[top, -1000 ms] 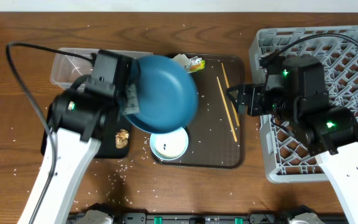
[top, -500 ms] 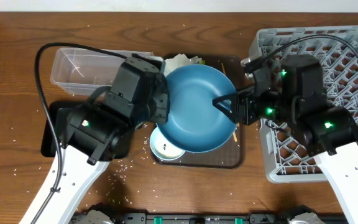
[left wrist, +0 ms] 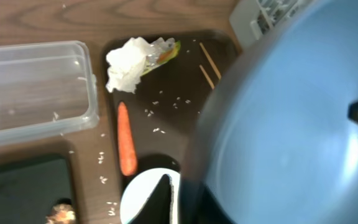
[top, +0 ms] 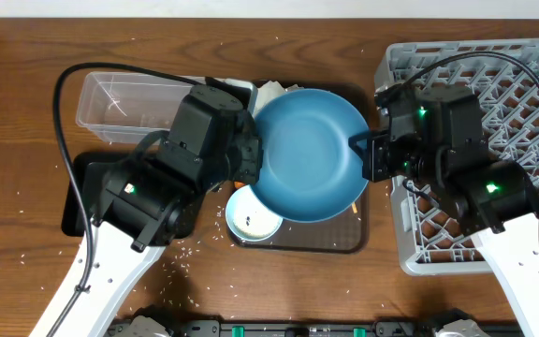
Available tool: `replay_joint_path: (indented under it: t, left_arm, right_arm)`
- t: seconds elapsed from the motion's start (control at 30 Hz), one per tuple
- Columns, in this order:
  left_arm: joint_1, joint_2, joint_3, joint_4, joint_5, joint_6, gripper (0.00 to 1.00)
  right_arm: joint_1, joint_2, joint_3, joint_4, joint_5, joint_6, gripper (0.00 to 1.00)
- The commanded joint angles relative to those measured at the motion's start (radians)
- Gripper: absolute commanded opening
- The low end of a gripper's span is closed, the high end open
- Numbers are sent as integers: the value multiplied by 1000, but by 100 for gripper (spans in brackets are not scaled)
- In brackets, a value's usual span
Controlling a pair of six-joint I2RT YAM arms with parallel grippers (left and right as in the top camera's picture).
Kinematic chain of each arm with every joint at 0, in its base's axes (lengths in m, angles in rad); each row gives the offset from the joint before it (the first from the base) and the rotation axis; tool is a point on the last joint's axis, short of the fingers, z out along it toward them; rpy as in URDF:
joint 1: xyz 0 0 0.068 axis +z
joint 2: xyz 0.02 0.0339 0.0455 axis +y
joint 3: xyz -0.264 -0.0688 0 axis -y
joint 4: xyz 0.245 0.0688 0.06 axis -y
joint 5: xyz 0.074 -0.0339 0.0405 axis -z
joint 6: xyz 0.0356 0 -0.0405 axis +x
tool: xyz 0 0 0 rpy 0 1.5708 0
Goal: Sort waste into correct bins and load items into the dishwasher rack
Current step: 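Hand the teal plate from the left gripper to the right gripper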
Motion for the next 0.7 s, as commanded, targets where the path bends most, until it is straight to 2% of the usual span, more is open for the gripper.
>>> replay_joint_path:
  t: [0.0,0.07,0.13,0.27,0.4,0.5,0.67]
  left_arm:
    - [5,-29,18,8,-8,1,60]
    - [5,-37,18,8,-9,1,73]
    - [5,-50,19,9,-9,1,87]
    - [5,-92,19,21,-8,1,93]
    - [5,-138,19,24,-8,1,96]
    - [5,-164,19,20,-8,1,96]
    - [5,-193,18,2,-8,1,97]
  right_arm:
    - [-7,-54,3,22,56,-28,1]
    - [-26,-80,3,18,200,-13,1]
    - [-51,-98,3,2,424,21,1]
    - [-115,-99,3,-4,899,55,1]
    - [-203,-70,3,103,1294,55,1]
    - [-273,-27,3,248,1415,18,1]
    - [-364,80,3,493,1424,-237,1]
